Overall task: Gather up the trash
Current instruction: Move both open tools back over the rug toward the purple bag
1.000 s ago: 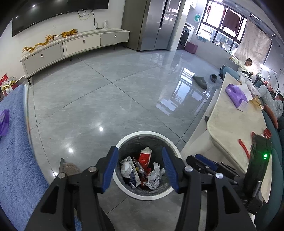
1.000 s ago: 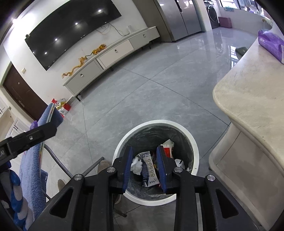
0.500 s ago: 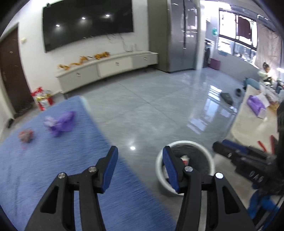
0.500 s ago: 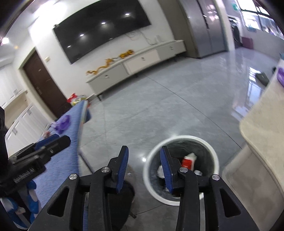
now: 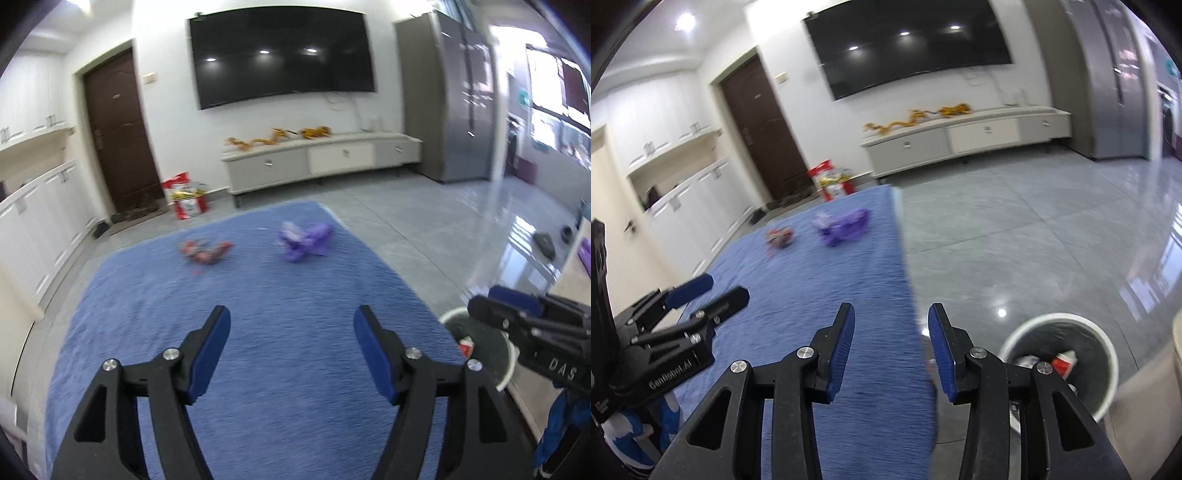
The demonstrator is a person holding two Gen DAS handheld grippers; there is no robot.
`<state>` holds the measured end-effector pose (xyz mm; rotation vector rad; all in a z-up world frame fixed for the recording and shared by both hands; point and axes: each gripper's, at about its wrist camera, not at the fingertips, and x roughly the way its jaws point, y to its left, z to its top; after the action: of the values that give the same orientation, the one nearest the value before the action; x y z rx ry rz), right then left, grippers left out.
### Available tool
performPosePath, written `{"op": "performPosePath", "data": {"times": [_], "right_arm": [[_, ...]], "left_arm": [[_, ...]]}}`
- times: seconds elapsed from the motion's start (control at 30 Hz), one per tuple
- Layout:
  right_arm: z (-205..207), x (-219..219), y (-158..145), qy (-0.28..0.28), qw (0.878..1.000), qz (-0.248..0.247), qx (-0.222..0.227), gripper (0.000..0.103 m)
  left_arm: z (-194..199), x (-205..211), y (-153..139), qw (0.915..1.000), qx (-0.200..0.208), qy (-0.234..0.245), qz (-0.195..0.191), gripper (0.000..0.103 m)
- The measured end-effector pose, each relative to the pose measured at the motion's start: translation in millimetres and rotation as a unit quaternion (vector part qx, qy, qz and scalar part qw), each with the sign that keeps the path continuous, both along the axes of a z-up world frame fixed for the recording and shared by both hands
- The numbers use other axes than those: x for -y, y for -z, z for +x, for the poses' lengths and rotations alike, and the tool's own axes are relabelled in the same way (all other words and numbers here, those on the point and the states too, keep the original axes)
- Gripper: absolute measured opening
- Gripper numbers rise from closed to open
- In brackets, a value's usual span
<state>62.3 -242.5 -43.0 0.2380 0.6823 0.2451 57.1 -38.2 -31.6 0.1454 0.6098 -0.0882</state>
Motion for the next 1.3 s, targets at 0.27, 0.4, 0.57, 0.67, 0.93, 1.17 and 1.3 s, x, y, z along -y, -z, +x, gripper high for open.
{"op": "performPosePath", "data": {"times": [0.27, 0.4, 0.57, 0.67, 0.93, 1.17, 1.3], "right_arm": [[-5, -55, -13, -0.050, 0.998, -0.021, 0.009, 0.046], [-7, -75, -19, -0.063, 0.997, -0.032, 0.014, 0.047], [-12, -91, -27, -0.073, 0.996, -0.044, 0.018, 0.048], [-14, -100, -29, -0.079, 0.995, -0.051, 0.017, 0.049], [-7, -110, -25, -0.090, 0.994, -0.059, 0.008, 0.056], [9, -107, -11, -0.085, 0.995, -0.054, -0.010, 0.057], [24, -102, 2, -0.080, 0.995, -0.048, -0.026, 0.057]], "left_arm": [[-20, -68, -13, 0.9957, 0.024, -0.080, -0.039, 0.072], [-27, -89, -16, 0.9922, 0.032, -0.106, -0.056, 0.077], [-38, -109, -18, 0.9892, 0.044, -0.126, -0.061, 0.080], [-43, -116, -20, 0.9879, 0.051, -0.133, -0.062, 0.081], [-41, -124, -15, 0.9876, 0.047, -0.138, -0.059, 0.081], [-16, -123, 4, 0.9900, 0.008, -0.128, -0.058, 0.081], [3, -123, 23, 0.9900, -0.027, -0.123, -0.064, 0.081]]}}
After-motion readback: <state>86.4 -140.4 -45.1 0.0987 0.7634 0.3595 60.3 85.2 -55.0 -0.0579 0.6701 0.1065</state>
